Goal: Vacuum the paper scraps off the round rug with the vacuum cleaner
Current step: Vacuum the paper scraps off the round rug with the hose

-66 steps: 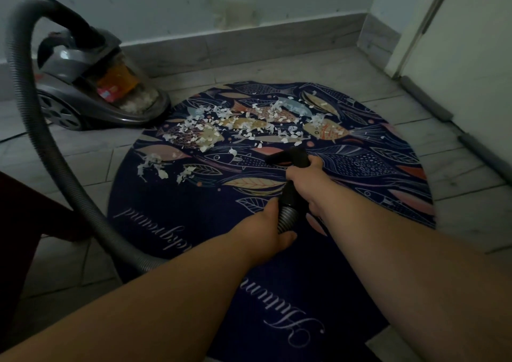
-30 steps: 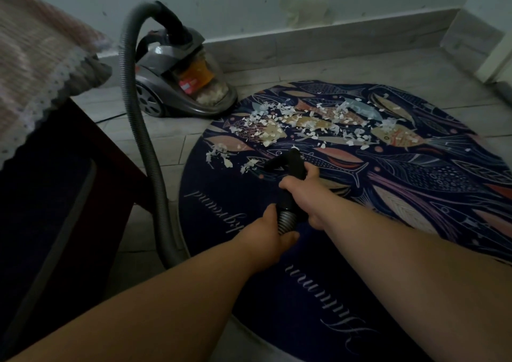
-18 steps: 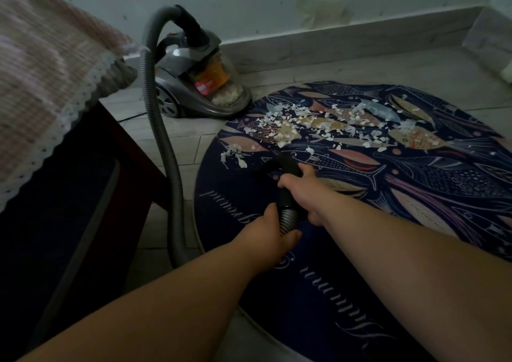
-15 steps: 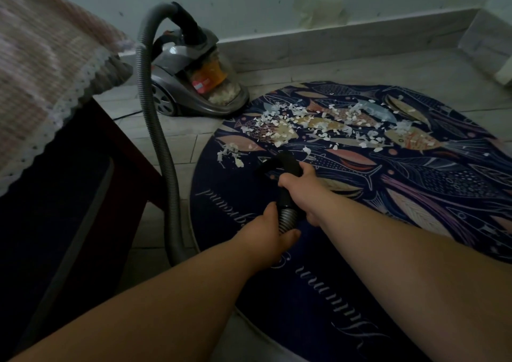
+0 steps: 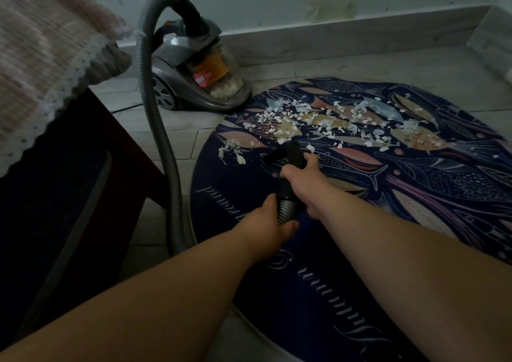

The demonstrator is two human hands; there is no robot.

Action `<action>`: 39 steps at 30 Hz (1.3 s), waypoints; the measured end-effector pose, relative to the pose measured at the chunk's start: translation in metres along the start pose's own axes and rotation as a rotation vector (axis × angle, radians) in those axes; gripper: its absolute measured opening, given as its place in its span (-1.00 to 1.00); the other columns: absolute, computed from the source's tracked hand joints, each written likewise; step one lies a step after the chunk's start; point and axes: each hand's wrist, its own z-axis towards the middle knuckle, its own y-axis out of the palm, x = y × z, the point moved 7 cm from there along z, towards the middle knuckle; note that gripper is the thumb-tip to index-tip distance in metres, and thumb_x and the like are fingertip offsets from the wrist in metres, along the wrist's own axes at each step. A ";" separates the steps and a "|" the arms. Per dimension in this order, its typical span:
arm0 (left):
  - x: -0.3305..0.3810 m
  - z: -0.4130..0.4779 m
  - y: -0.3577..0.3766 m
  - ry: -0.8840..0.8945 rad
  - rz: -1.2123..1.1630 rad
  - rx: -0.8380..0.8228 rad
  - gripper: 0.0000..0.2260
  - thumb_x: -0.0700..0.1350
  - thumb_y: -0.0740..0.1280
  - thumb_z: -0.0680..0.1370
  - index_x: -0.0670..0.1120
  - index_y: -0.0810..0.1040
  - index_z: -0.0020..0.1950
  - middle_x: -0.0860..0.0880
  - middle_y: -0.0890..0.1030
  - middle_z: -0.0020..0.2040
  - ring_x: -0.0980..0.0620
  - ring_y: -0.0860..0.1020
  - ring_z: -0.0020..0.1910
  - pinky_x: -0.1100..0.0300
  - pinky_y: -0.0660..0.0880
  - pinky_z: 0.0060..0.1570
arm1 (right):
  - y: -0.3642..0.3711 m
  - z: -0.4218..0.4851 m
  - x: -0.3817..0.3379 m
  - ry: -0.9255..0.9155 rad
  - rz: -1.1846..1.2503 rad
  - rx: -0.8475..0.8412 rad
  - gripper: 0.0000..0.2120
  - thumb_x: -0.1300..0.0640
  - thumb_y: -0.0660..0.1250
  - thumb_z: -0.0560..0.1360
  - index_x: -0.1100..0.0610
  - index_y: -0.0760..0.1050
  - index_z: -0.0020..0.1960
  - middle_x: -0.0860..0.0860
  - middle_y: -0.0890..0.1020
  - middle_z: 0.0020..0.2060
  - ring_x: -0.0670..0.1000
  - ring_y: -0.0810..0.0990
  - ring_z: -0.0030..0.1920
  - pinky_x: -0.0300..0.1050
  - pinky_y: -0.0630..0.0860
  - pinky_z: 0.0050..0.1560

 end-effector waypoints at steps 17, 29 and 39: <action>-0.047 -0.011 -0.032 -0.114 -0.099 0.068 -0.48 0.07 0.29 0.55 0.01 0.14 0.42 -0.09 0.55 0.03 -0.04 0.61 -0.17 0.17 0.54 -0.33 | 0.069 0.005 -0.012 0.035 -0.021 -0.158 -0.22 0.07 0.35 0.51 -0.16 -0.02 0.57 0.16 0.46 0.19 0.20 0.54 0.03 0.13 0.58 0.08; -0.036 0.008 -0.021 -0.069 -0.058 0.041 -0.34 0.12 0.28 0.54 0.04 0.01 0.52 -0.16 0.53 0.18 -0.13 0.59 0.02 0.00 0.55 0.04 | 0.041 0.006 -0.014 -0.023 -0.038 -0.001 -0.27 0.06 0.30 0.55 -0.10 0.00 0.60 0.14 0.47 0.25 0.10 0.51 -0.06 0.02 0.48 -0.08; -0.032 0.023 -0.022 -0.013 -0.004 0.022 -0.32 0.10 0.27 0.56 0.00 -0.04 0.54 -0.16 0.51 0.21 -0.09 0.56 0.04 0.09 0.51 0.00 | 0.033 0.016 -0.012 -0.028 0.016 0.026 -0.31 0.08 0.29 0.56 -0.11 0.02 0.58 0.10 0.48 0.16 0.09 0.51 -0.07 -0.03 0.49 -0.14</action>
